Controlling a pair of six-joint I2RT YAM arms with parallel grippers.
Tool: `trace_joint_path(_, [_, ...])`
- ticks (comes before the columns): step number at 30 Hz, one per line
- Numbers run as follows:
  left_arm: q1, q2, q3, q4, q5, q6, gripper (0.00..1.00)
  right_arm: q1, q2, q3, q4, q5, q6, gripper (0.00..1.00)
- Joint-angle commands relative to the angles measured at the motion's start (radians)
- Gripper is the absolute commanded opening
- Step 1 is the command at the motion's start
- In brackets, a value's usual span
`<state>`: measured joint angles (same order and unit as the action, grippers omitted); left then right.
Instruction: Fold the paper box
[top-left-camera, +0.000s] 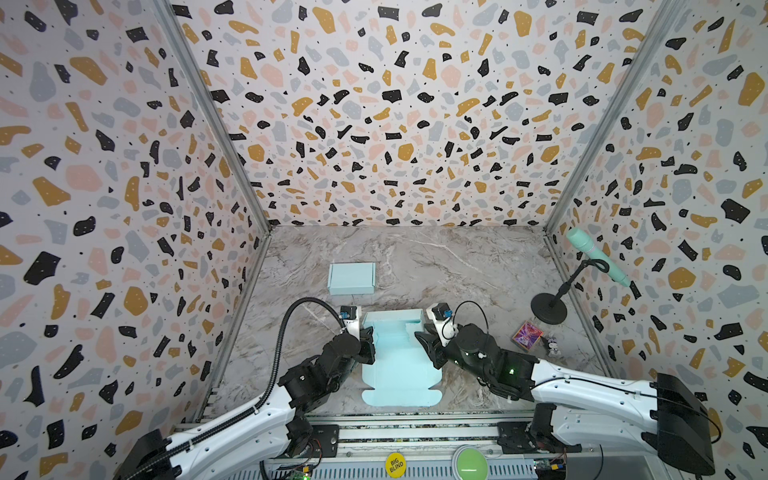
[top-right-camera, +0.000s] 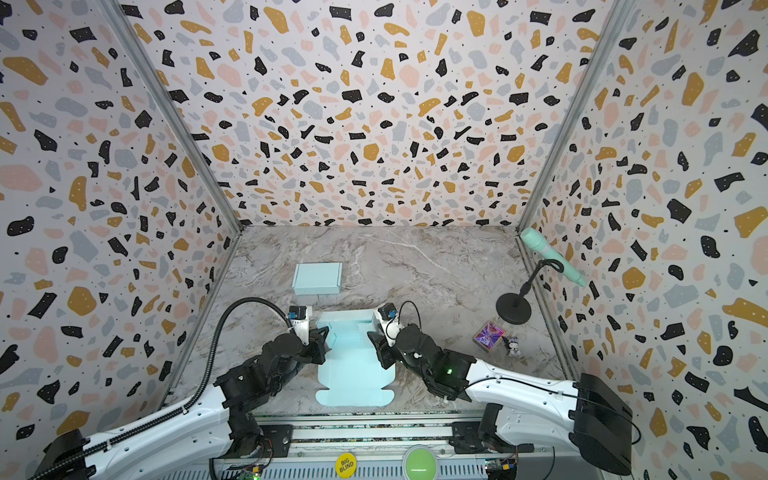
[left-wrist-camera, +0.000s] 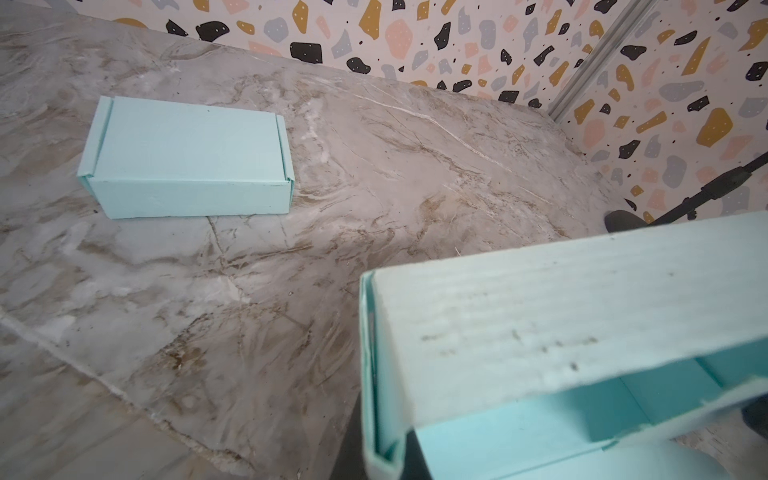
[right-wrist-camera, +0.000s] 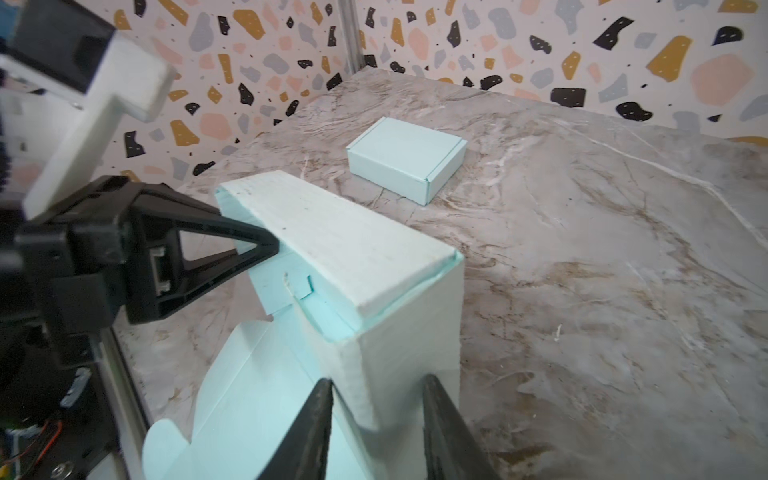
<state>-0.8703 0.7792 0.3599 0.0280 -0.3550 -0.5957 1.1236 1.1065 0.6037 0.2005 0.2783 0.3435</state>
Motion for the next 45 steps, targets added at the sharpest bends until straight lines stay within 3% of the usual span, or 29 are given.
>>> trace_joint_path(1, [-0.009,-0.002,0.002,0.098,0.040,-0.012,0.00,0.033,0.044,0.064,-0.050,0.135,0.033,0.37])
trace_joint_path(11, [-0.012,0.034,0.005,0.124,0.017,-0.023,0.00,0.089,0.140,0.149,-0.128,0.415,0.017,0.28])
trace_joint_path(19, [-0.039,0.093,0.034,0.154,-0.010,-0.028,0.00,0.094,0.236,0.208,-0.193,0.547,0.007,0.27])
trace_joint_path(23, [-0.063,0.100,0.033,0.176,-0.041,-0.037,0.00,0.075,0.218,0.177,-0.165,0.565,0.000,0.26])
trace_joint_path(30, [-0.127,0.166,0.064,0.191,-0.088,-0.035,0.00,0.047,0.230,0.163,-0.158,0.610,-0.023,0.10])
trace_joint_path(37, [-0.160,0.204,0.077,0.217,-0.120,-0.050,0.00,0.042,0.286,0.174,-0.189,0.679,-0.035,0.00])
trace_joint_path(45, [-0.174,0.216,0.080,0.251,-0.130,-0.056,0.00,0.028,0.258,0.146,-0.154,0.655,-0.013,0.08])
